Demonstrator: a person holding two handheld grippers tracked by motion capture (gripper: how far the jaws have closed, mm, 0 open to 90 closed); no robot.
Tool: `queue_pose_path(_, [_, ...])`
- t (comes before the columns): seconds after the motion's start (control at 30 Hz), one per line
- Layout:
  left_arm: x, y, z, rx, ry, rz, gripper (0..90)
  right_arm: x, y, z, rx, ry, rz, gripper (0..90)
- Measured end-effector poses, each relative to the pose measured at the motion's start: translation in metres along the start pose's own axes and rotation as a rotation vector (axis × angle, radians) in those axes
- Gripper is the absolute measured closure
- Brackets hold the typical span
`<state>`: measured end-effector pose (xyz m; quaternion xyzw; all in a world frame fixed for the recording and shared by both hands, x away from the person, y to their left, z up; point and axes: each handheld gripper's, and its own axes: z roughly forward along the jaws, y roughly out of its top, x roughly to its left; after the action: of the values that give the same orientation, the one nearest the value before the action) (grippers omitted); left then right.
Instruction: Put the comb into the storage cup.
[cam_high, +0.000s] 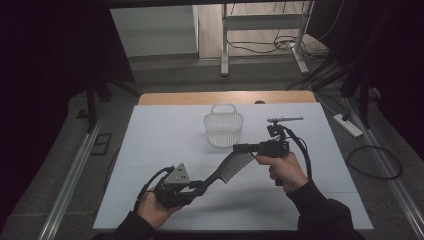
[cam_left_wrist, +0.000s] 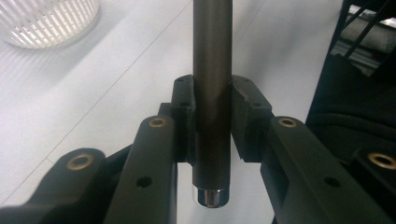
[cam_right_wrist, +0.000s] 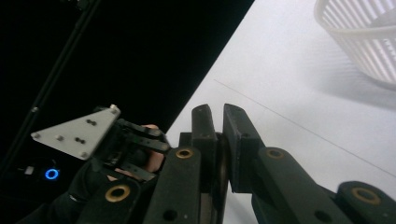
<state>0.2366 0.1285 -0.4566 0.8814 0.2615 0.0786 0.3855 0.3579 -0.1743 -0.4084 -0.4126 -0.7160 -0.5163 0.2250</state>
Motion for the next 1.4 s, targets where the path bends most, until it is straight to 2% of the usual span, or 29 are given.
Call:
queue_pose_path(0.07, [0.000, 0.000, 0.002, 0.008, -0.001, 0.003, 71.7, 0.001, 0.000, 0.001, -0.001, 0.017, 0.006, 84.0])
queue_pose_path(0.23, [0.002, -0.001, 0.003, -0.001, 0.002, -0.016, 69.7, 0.003, -0.001, 0.001, -0.002, 0.017, -0.003, 84.1])
queue_pose_path(0.47, [0.006, -0.002, -0.001, -0.031, 0.017, -0.052, 55.7, 0.004, -0.001, 0.000, -0.011, -0.005, -0.011, 84.1])
queue_pose_path(0.67, [0.008, -0.002, -0.003, -0.035, 0.024, -0.069, 43.3, 0.005, 0.000, -0.003, -0.023, -0.018, -0.016, 84.1])
queue_pose_path(1.1, [0.016, -0.009, -0.009, -0.046, 0.007, -0.190, 13.9, 0.004, 0.002, -0.010, -0.054, -0.045, -0.016, 84.1])
queue_pose_path(1.27, [0.020, -0.014, -0.015, -0.059, 0.001, -0.232, 10.5, 0.003, 0.002, -0.012, -0.062, -0.058, -0.015, 84.2])
queue_pose_path(1.4, [0.021, -0.018, -0.020, -0.048, 0.003, -0.252, 6.0, 0.002, 0.004, -0.014, -0.073, -0.066, -0.013, 84.1])
